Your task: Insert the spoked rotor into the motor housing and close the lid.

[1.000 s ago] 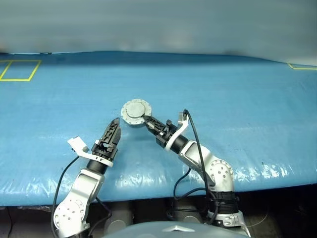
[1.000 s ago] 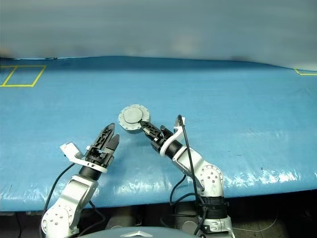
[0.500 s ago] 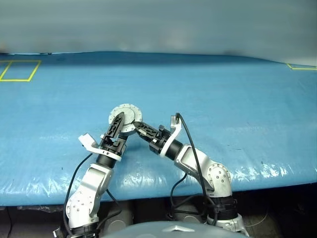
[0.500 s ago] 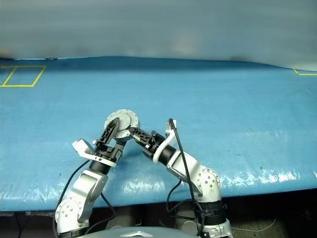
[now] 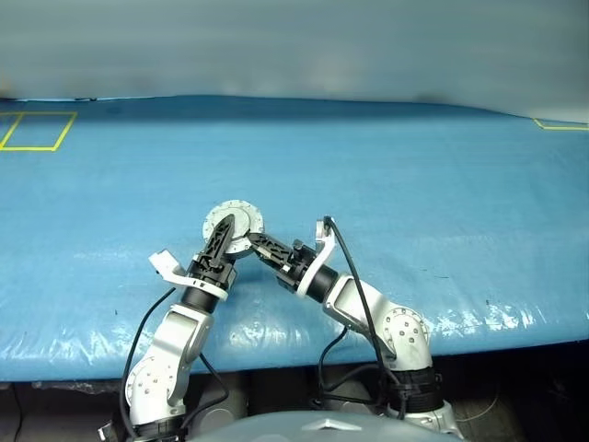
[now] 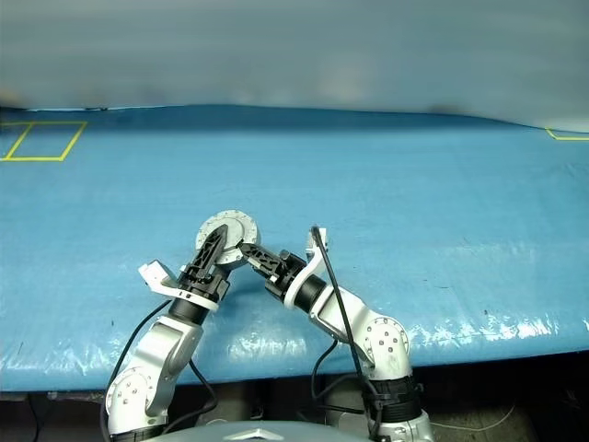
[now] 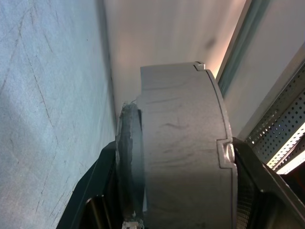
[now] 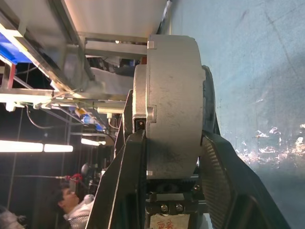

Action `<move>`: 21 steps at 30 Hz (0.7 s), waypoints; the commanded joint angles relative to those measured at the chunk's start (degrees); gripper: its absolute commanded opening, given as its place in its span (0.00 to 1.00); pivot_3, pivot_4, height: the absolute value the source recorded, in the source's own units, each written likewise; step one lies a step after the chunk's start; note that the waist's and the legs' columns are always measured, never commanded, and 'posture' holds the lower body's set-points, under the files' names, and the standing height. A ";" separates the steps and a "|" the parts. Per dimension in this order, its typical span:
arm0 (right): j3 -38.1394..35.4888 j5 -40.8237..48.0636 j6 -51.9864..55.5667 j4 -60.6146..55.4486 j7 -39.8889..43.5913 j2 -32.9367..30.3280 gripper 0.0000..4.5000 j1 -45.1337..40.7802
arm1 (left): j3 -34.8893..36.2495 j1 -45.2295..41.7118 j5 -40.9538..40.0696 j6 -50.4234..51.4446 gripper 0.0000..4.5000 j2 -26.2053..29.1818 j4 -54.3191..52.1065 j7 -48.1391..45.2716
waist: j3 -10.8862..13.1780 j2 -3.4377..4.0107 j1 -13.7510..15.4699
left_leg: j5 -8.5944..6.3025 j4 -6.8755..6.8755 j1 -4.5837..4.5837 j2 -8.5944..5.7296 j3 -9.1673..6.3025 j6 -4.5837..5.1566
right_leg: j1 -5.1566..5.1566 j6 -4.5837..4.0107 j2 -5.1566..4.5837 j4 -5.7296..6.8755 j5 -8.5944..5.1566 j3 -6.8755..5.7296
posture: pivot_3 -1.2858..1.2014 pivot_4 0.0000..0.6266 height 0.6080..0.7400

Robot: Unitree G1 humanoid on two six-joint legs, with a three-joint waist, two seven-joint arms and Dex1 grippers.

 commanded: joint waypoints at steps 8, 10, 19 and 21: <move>21.50 -61.91 -21.14 -10.21 19.19 -23.38 0.95 -3.29 | 3.21 -9.48 3.69 -2.12 0.54 1.23 3.75 4.85 | -0.03 -0.03 1.27 | 0.12 0.06 0.07 -0.11 0.04 -0.18 | 0.04 -0.03 0.21 0.04 0.03 -0.05 | 0.52 0.24 1.00; 22.49 -67.36 -26.01 -8.27 20.83 -24.69 1.00 -1.61 | 4.06 -13.18 5.22 -2.11 0.54 2.25 6.56 4.98 | -0.04 -0.05 1.64 | 0.15 0.08 0.08 -0.16 0.10 -0.20 | 0.07 -0.03 0.18 0.04 0.05 -0.02 | 0.52 0.24 1.00; 16.63 -74.68 -33.70 -4.03 21.30 -19.05 1.00 5.66 | 8.80 -33.57 14.08 -1.14 0.54 7.98 30.05 -0.26 | -0.06 -0.13 2.21 | 0.17 0.14 0.08 -0.20 0.09 -0.17 | 0.15 -0.01 0.21 0.03 0.18 -0.01 | 0.52 0.24 1.00; 15.88 -76.44 -34.58 -3.47 20.80 -17.73 1.00 6.55 | 8.78 -38.89 19.17 -2.61 0.54 9.25 37.29 -3.68 | -0.06 -0.14 2.28 | 0.18 0.16 0.08 -0.21 0.08 -0.16 | 0.18 0.01 0.22 0.02 0.19 -0.03 | 0.52 0.24 1.00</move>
